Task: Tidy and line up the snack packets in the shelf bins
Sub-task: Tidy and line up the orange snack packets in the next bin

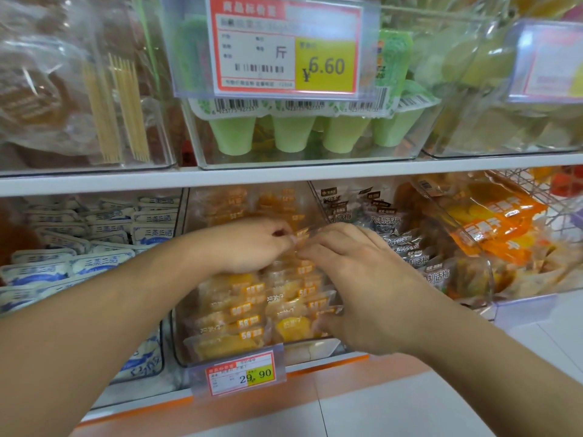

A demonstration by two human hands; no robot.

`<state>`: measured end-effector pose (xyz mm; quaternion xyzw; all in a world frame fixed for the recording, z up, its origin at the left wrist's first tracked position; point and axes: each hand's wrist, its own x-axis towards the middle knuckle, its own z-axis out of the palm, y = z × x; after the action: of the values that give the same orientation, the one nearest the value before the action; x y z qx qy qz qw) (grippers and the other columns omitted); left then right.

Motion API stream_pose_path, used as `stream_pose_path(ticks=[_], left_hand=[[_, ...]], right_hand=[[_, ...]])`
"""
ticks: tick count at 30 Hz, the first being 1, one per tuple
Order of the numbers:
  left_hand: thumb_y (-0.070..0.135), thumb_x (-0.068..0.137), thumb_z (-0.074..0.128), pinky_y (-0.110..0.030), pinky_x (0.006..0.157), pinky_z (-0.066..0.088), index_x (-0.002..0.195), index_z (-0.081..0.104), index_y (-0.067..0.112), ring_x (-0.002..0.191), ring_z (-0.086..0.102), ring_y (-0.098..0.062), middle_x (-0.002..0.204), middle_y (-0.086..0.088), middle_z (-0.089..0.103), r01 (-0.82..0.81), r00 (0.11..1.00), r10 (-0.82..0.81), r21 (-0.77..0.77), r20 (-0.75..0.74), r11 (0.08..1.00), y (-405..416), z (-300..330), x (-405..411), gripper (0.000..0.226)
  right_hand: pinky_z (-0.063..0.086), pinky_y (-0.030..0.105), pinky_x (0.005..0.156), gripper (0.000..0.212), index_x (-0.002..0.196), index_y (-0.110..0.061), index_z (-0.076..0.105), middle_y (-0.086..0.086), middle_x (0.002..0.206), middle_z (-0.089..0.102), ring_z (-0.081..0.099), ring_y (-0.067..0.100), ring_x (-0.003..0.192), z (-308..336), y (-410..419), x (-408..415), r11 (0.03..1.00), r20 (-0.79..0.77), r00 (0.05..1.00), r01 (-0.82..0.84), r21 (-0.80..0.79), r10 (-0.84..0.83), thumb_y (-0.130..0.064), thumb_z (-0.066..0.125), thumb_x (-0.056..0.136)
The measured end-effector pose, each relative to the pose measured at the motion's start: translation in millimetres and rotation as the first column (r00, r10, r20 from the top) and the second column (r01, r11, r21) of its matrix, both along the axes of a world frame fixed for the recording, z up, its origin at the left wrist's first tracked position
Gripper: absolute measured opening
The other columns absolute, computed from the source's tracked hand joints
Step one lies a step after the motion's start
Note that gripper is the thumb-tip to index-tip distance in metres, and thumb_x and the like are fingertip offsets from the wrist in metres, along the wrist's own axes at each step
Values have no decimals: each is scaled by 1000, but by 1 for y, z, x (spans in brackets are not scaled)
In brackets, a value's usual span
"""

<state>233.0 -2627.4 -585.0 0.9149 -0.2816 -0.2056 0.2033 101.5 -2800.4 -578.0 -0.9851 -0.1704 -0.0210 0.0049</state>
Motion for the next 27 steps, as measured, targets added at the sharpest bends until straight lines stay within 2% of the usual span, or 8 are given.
stream_pose_path(ticks=[4,10,14,18,21,24,26,27], left_hand=[[46,102,49,-30,81,46,116,61,29,93,58,-16,100,6,64,-12,1000,11,-32,-23,999,-4,-2,7,25],[47,102,46,-39,108,43,130,62,24,118,58,-20,132,2,62,4,999,-5,-43,-38,999,-2,-2,8,39],[24,109,38,-42,107,41,123,66,11,120,58,-23,129,-4,64,90,996,-90,-2,9,996,-3,3,9,34],[18,108,37,-44,106,43,124,65,11,117,58,-24,129,-5,64,97,994,-100,47,50,994,-2,-1,14,33],[24,106,43,-39,107,43,122,64,23,117,57,-20,132,2,62,43,998,-43,12,37,999,0,-4,17,27],[40,107,44,-34,113,36,137,59,29,129,51,-20,148,3,54,2,999,-2,14,44,1000,4,-9,22,35],[49,105,44,-32,112,38,141,56,32,129,52,-20,149,5,54,-27,997,24,31,78,999,9,-11,23,41],[51,104,46,-33,109,41,139,58,34,125,55,-19,146,6,57,-35,995,33,22,97,999,10,-10,23,41]], right_hand=[[27,36,120,107,147,-29,49,-11,136,53,36,17,139,1,0,8,999,-42,999,22,-42,-24,-73,82,55],[30,43,120,104,145,-25,51,-5,131,54,40,23,135,-9,2,15,999,-4,999,32,-41,-33,-70,81,56],[35,42,115,90,133,-24,58,-4,124,55,46,25,128,-15,2,16,999,48,998,41,-14,-40,-65,81,56],[34,41,115,86,129,-24,62,-4,123,53,45,25,125,-14,1,17,999,55,998,21,-30,-19,-68,80,58],[30,38,114,76,119,-25,65,-4,118,48,40,24,120,-7,6,19,997,27,999,21,-73,-19,-69,78,59],[20,28,108,61,111,-28,59,-6,110,51,32,18,119,-2,8,19,1000,-20,1000,-8,-10,8,-63,79,66],[12,21,100,62,117,-29,55,-3,114,56,23,14,119,0,7,16,1000,-40,999,-13,9,14,-60,79,69],[9,22,103,67,121,-29,54,0,118,56,20,14,118,1,8,15,1000,-43,999,-18,-19,17,-62,79,69]])
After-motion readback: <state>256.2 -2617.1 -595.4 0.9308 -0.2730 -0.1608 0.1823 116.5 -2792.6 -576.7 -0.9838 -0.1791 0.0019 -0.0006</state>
